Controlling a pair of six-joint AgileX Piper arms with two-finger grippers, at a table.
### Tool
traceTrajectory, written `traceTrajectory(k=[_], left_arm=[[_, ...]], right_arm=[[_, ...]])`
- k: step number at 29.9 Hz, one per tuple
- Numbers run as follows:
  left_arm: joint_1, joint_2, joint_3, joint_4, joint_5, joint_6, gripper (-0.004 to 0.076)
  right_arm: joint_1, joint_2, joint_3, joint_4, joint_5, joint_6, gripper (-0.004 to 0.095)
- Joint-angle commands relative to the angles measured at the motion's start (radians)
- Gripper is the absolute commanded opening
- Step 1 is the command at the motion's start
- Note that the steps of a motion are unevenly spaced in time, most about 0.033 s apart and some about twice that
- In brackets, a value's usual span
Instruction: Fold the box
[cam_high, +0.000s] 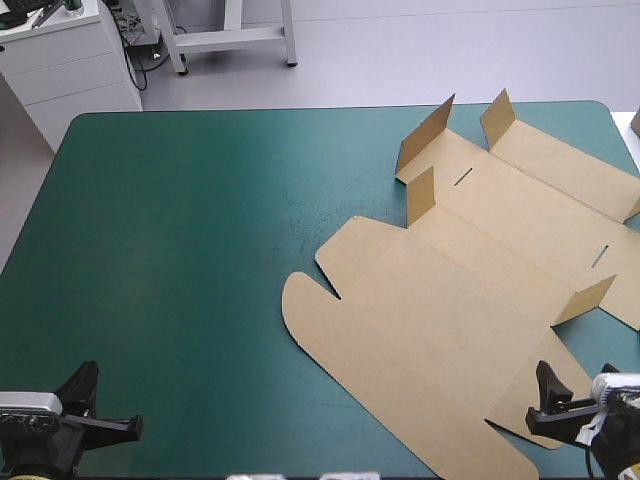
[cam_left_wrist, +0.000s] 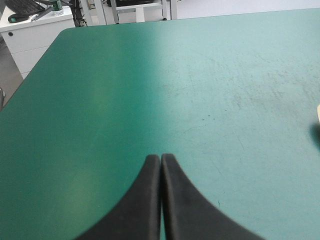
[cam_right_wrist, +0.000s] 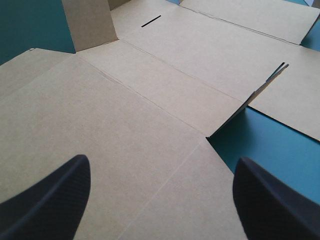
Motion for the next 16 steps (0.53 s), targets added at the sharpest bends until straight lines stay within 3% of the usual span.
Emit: traceTrajectory(k=[1,5,9,12,16], left_arm=[[-0.005,-0.016,-0.021,-0.009,-0.077,-0.009,-0.0032],[-0.005,-0.016,-0.021,-0.009,-0.077,-0.009,-0.0032],[-0.005,-0.016,-0.021,-0.009,-0.077,-0.009,-0.0032],[-0.005,-0.016,-0.021,-0.009,-0.077,-0.009,-0.0032],[-0.005,-0.016,-0.021,-0.009,-0.077,-0.009,-0.0032]], right_arm=[[0.001,0.101,-0.113,-0.020,-0.036,0.066,0.0730],[0.001,0.254,-0.268,-0.112,0.109,0.246,0.0730],[0.001,0.430,-0.377,-0.200,0.203,0.313,0.0730],[0.001,0.542,-0.449,-0.152,0.267,0.303,0.0728],[-0.001,0.661,-0.532,-0.159,0.267,0.354,0.0728]])
